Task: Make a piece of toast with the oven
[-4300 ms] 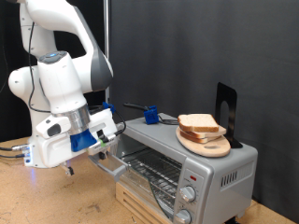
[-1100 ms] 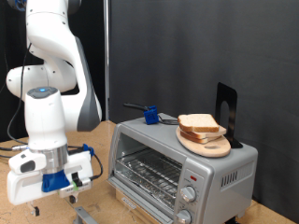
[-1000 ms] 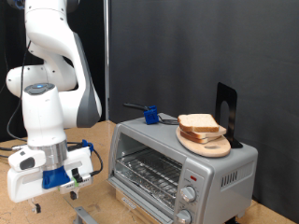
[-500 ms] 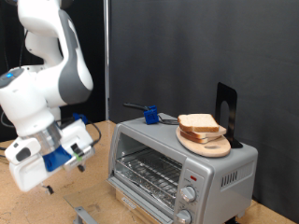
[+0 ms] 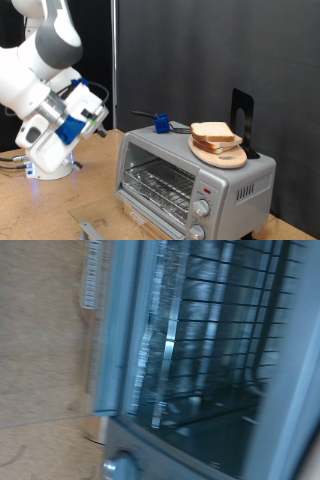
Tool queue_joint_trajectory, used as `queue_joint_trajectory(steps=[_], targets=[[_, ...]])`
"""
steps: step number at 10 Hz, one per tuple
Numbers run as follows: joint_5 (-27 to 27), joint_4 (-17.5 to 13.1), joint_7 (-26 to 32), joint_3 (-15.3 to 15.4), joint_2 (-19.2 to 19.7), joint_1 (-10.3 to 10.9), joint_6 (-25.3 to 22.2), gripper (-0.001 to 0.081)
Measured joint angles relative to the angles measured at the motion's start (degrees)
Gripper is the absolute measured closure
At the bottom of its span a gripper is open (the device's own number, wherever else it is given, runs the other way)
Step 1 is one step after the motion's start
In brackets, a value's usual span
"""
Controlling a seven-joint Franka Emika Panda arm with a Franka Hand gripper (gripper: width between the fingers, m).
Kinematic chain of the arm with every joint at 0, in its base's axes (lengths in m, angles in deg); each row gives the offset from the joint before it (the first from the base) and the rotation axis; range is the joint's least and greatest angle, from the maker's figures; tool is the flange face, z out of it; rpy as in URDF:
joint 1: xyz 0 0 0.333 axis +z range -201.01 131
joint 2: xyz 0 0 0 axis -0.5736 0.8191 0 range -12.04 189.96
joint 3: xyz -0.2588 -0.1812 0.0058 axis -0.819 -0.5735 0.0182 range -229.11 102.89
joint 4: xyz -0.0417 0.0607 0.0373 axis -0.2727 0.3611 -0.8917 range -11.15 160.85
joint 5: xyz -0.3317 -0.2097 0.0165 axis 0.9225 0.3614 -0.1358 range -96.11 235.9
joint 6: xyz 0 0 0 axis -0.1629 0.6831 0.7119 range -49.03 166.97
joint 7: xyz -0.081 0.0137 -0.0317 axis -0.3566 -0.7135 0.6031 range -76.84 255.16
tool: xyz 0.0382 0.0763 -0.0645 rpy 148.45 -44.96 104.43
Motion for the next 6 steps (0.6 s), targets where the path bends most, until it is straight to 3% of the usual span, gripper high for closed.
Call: queue_joint_trajectory(steps=[3, 6], targets=[[2.77, 1.08, -9.24, 2.73, -5.39, 0.16, 1.19, 0.0002], [0.55, 0.15, -6.99, 2.82, -5.15, 0.57, -3.35, 0.0002]])
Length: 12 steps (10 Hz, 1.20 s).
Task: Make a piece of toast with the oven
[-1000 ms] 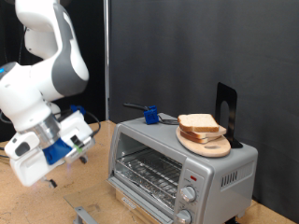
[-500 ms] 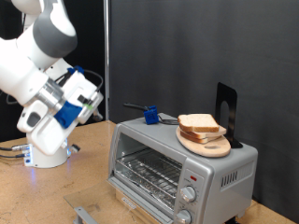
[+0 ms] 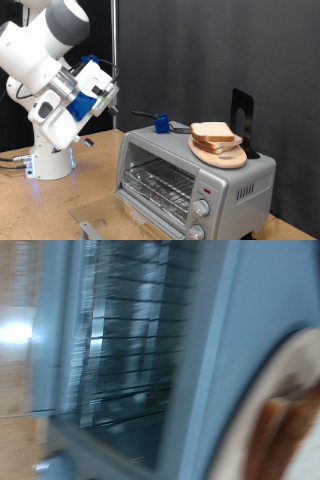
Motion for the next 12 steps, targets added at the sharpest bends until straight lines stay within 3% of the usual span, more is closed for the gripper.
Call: queue_joint_trajectory(steps=[2, 4, 7, 8, 10, 12], targets=[[0.39, -1.95, 3.18, 1.31, -0.93, 1.46, -4.16, 0.0002], [2.97, -2.14, 8.82, 3.47, -3.68, 2.77, -4.26, 0.0002], [12.77, -1.36, 15.0, 8.54, -9.23, 3.72, -0.23, 0.0002], [14.8, 0.86, 17.21, 9.97, -11.8, 3.84, 2.99, 0.0002], [12.83, 0.75, 16.29, 9.74, -11.48, 3.92, 1.84, 0.0002], [11.84, 0.74, 17.08, 10.81, -13.09, 5.36, 0.71, 0.0002]])
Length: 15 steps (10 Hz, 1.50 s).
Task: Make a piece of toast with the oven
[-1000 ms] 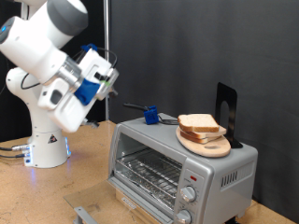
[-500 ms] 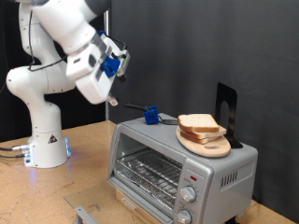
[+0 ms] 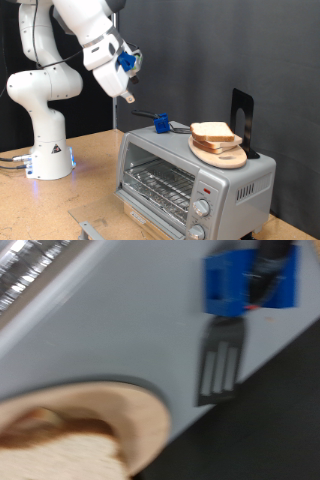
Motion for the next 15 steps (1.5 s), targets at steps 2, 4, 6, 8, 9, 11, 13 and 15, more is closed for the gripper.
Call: queue_joint_trajectory(steps=[2, 4, 6, 8, 9, 11, 13, 15], targets=[[0.52, 0.07, -0.73, 1.74, -3.12, 1.07, -2.75, 0.0002], [1.5, 1.36, -1.53, 4.82, -6.73, 1.31, -2.02, 0.0002], [1.79, 4.42, -1.88, 8.61, -11.22, 1.4, 1.65, 0.0002], [2.12, 6.17, -6.7, 11.49, -14.14, 1.25, 1.69, 0.0002], [2.1, 6.56, -9.99, 12.2, -14.66, 1.02, 1.6, 0.0002], [2.05, 6.92, -14.62, 12.73, -14.69, 0.41, 1.95, 0.0002], [2.06, 7.1, -15.49, 12.88, -14.14, 0.02, 3.16, 0.0002], [2.32, 7.19, -15.34, 12.9, -13.78, -0.01, 3.6, 0.0002]])
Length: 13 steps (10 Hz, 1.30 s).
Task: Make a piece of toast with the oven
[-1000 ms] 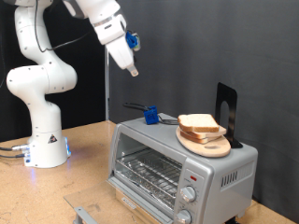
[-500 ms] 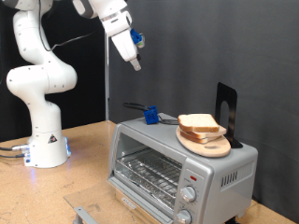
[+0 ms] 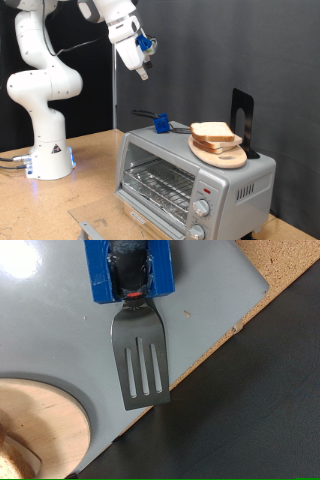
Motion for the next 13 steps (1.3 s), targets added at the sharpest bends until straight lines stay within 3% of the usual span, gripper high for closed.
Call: queue_joint_trajectory(steps=[5, 7, 9, 13], targets=[[5.45, -0.01, 0.31, 1.13, 0.84, -0.3, 1.93, 0.0002], [5.5, 0.02, 0.78, 1.35, 1.84, -0.3, 5.12, 0.0002], [5.09, 0.16, 1.27, 1.34, 1.83, -0.07, 4.82, 0.0002], [4.18, 4.82, 2.67, 3.5, 1.01, 1.4, 9.45, 0.0002]])
